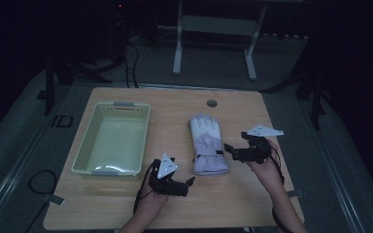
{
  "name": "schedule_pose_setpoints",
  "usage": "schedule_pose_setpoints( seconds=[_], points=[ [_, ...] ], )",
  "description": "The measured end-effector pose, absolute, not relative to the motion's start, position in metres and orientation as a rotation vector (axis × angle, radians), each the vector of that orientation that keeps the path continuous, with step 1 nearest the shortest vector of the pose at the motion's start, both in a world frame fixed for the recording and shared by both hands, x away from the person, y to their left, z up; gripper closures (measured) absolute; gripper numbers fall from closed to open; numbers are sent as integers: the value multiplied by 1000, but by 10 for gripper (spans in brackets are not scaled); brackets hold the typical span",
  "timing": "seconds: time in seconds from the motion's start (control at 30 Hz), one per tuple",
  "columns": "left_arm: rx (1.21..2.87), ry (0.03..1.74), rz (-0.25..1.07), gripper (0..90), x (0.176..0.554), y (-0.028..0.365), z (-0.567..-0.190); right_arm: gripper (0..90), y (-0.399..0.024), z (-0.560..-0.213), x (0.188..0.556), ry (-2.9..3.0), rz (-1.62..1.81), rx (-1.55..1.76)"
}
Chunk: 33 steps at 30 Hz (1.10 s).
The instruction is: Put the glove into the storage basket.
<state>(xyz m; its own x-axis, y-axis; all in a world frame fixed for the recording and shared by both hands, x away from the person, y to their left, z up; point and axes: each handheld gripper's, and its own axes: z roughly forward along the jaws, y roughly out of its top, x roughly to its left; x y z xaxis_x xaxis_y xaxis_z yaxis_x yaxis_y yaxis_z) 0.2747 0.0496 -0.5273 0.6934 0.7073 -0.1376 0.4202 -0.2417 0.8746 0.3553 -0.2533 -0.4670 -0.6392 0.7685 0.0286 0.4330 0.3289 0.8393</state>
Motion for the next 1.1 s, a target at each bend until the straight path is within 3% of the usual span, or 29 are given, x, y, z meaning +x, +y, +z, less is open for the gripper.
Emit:
schedule_pose_setpoints(
  seconds=[0.2,0.57,0.73,0.87,1.1],
  points=[
    [1933,853,389,34,295,34,-511,133,-243,-470,358,2203,1219,1015],
    [1953,919,422,35,326,10,-508,331,-234,-481,381,2169,1176,1038],
    [1969,992,419,118,324,6,-520,344,-232,-499,385,2217,1137,1065],
    [1985,1074,266,152,328,3,-536,344,-231,-512,386,2261,1128,1115],
    [1983,1108,130,193,336,1,-549,407,-230,-529,390,2326,1158,1234]
  ],
)
